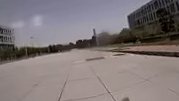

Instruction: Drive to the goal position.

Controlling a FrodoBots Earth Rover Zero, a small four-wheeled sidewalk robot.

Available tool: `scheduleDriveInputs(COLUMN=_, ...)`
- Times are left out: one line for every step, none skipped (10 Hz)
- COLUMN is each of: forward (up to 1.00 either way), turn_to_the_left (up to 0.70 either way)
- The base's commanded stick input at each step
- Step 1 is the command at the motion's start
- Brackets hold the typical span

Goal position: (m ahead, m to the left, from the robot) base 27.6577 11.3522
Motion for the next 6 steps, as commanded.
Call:
scheduleDriveInputs(forward=0.7, turn_to_the_left=0.01)
scheduleDriveInputs(forward=0.7, turn_to_the_left=0.01)
scheduleDriveInputs(forward=0.7, turn_to_the_left=0.01)
scheduleDriveInputs(forward=0.7, turn_to_the_left=0.01)
scheduleDriveInputs(forward=0.7, turn_to_the_left=0.01)
scheduleDriveInputs(forward=0.7, turn_to_the_left=0.01)
